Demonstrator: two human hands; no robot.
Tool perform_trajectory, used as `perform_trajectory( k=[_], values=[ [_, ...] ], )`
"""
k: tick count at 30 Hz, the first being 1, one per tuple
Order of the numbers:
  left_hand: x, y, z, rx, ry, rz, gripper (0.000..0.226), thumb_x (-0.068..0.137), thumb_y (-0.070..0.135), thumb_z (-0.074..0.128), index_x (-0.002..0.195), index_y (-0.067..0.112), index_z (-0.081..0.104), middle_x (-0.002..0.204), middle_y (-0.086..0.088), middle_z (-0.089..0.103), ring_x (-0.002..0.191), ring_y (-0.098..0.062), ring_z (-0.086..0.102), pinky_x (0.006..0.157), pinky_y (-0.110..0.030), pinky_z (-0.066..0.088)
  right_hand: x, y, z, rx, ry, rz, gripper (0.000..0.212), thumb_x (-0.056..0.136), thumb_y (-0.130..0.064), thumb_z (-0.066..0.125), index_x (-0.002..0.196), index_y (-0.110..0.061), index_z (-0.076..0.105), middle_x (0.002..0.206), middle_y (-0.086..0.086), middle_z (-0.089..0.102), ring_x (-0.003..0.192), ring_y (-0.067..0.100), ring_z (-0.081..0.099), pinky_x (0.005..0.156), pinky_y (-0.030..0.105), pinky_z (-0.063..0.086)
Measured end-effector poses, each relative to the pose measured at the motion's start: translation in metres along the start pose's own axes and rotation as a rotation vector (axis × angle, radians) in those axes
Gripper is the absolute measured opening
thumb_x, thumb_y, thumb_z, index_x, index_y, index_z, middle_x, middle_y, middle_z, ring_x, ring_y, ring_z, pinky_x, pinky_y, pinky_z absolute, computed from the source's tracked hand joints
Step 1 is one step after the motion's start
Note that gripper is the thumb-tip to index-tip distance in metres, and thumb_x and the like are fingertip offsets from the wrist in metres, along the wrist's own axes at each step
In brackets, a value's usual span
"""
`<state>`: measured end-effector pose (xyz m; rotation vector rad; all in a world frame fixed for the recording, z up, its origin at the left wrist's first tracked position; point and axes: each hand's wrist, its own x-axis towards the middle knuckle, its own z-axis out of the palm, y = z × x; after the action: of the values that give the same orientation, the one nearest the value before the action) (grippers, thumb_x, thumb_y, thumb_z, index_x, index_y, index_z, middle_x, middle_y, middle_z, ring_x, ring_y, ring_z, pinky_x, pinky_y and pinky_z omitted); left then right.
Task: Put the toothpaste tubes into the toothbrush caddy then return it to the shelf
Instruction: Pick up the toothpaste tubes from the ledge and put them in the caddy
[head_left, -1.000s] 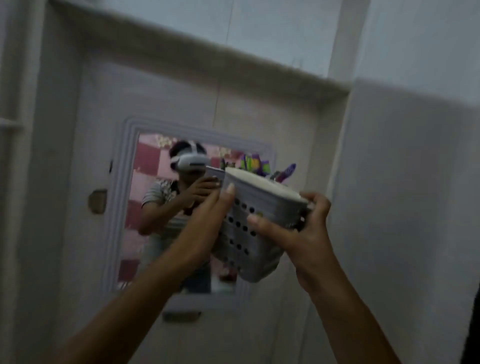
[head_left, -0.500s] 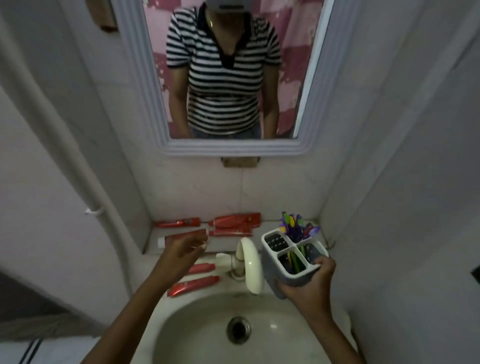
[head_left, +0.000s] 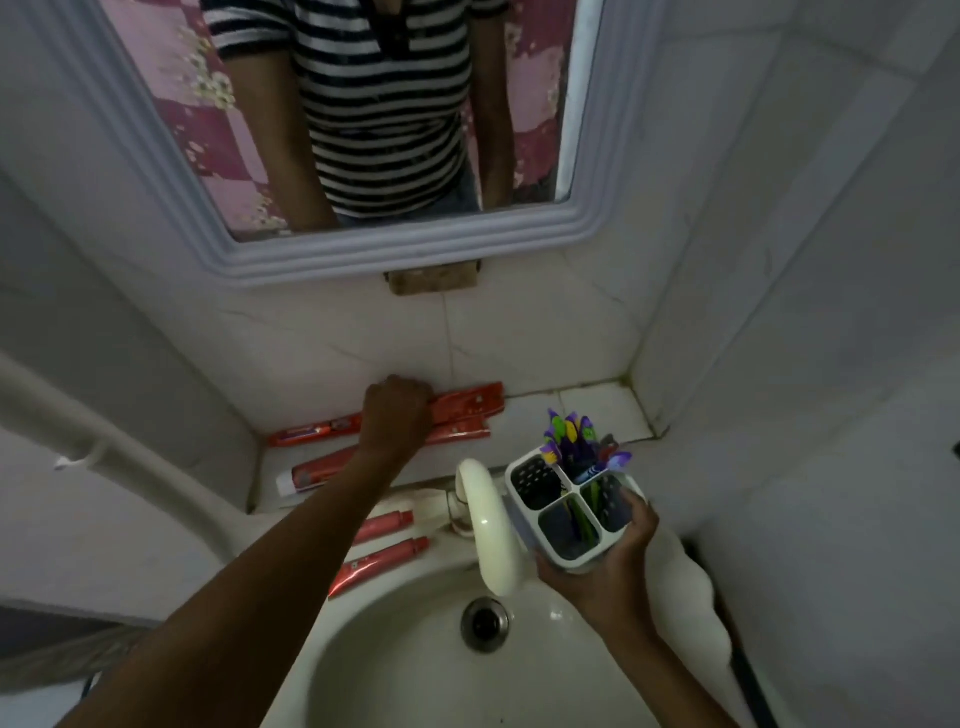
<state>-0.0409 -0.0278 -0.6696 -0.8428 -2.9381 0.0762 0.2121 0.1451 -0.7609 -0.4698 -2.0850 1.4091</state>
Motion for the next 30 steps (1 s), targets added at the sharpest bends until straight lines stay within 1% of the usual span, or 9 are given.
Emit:
perform_trajectory(
  k=[4, 7, 9, 12, 16, 18, 22, 26, 30],
  values=[
    [0.005, 0.006, 0.019, 0.103, 0.055, 0.049, 0.015, 0.067, 0.023, 0.075, 0.076, 0.011, 0.071, 0.076, -0.011, 0.069, 0.068, -0.032, 0.062, 0.062, -0.037, 0.046, -0.002, 0.005, 0.004, 0.006, -0.018, 0.023, 0.135, 0.053, -0.023, 0.105, 0.153, -0.053, 0.021, 0.160, -0.003, 0.044, 0.140, 0.020, 0.063, 0.109, 0.048, 0.062],
    [0.007, 0.006, 0.027, 0.127, 0.073, 0.068, 0.022, 0.072, 0.023, 0.075, 0.090, 0.012, 0.068, 0.088, -0.011, 0.070, 0.077, -0.033, 0.063, 0.067, -0.040, 0.047, -0.002, 0.008, 0.005, 0.016, -0.046, 0.049, 0.135, 0.054, -0.021, 0.107, 0.158, -0.032, 0.021, 0.161, 0.015, 0.042, 0.141, 0.026, 0.062, 0.109, 0.047, 0.062],
    [0.004, 0.005, 0.027, 0.122, 0.076, 0.151, 0.027, 0.072, 0.017, 0.075, 0.098, 0.014, 0.067, 0.092, -0.011, 0.072, 0.081, -0.033, 0.066, 0.071, -0.042, 0.049, -0.001, 0.005, 0.006, 0.035, -0.046, 0.042, 0.133, 0.056, -0.022, 0.106, 0.159, -0.018, 0.021, 0.162, 0.013, 0.041, 0.144, 0.023, 0.060, 0.110, 0.045, 0.062],
    [0.002, 0.006, 0.009, 0.043, 0.117, 0.192, 0.024, 0.078, 0.010, 0.067, 0.101, 0.015, 0.065, 0.090, -0.012, 0.072, 0.082, -0.034, 0.067, 0.071, -0.041, 0.049, -0.003, -0.003, 0.007, 0.065, -0.036, 0.050, 0.138, 0.057, -0.029, 0.102, 0.161, -0.041, 0.013, 0.163, -0.014, 0.040, 0.145, 0.006, 0.056, 0.114, 0.027, 0.056],
    [-0.008, 0.018, -0.049, -0.361, 0.249, 0.015, 0.018, 0.090, 0.018, 0.056, 0.107, 0.017, 0.059, 0.094, -0.006, 0.068, 0.081, -0.029, 0.065, 0.065, -0.036, 0.051, -0.006, 0.003, 0.007, 0.078, -0.018, 0.105, 0.150, 0.053, -0.033, 0.103, 0.159, -0.064, 0.003, 0.165, 0.008, 0.040, 0.151, 0.024, 0.054, 0.120, 0.039, 0.053],
    [-0.026, 0.026, -0.086, -0.713, 0.295, -0.055, 0.024, 0.090, 0.026, 0.061, 0.112, 0.019, 0.060, 0.097, 0.003, 0.069, 0.080, -0.016, 0.066, 0.067, -0.031, 0.053, -0.005, 0.002, 0.006, 0.060, -0.018, 0.120, 0.150, 0.052, -0.037, 0.102, 0.158, -0.066, 0.001, 0.165, 0.012, 0.040, 0.150, 0.019, 0.054, 0.119, 0.032, 0.053],
    [-0.050, 0.042, -0.125, -1.151, 0.006, -0.048, 0.024, 0.080, 0.021, 0.076, 0.101, 0.018, 0.065, 0.098, 0.000, 0.074, 0.080, -0.015, 0.073, 0.071, -0.032, 0.060, -0.004, -0.003, 0.008, 0.067, 0.007, 0.117, 0.144, 0.052, -0.041, 0.098, 0.153, -0.073, 0.001, 0.161, 0.013, 0.040, 0.142, -0.016, 0.048, 0.109, 0.005, 0.047],
    [-0.051, 0.060, -0.118, -1.022, -0.257, 0.056, 0.020, 0.073, 0.011, 0.081, 0.087, 0.021, 0.070, 0.092, -0.005, 0.076, 0.084, -0.017, 0.074, 0.081, -0.037, 0.061, -0.002, -0.006, 0.008, 0.087, 0.016, 0.127, 0.144, 0.048, -0.041, 0.101, 0.149, -0.078, 0.004, 0.162, 0.009, 0.040, 0.144, -0.007, 0.050, 0.115, 0.022, 0.052],
    [-0.044, 0.075, -0.108, -0.770, -0.266, 0.137, 0.023, 0.071, 0.014, 0.078, 0.064, 0.027, 0.062, 0.063, 0.007, 0.065, 0.060, -0.008, 0.062, 0.063, -0.028, 0.049, 0.001, 0.002, 0.007, 0.098, 0.024, 0.167, 0.148, 0.046, -0.035, 0.103, 0.147, -0.080, 0.005, 0.160, 0.004, 0.039, 0.136, -0.020, 0.050, 0.105, 0.007, 0.050]
  ],
)
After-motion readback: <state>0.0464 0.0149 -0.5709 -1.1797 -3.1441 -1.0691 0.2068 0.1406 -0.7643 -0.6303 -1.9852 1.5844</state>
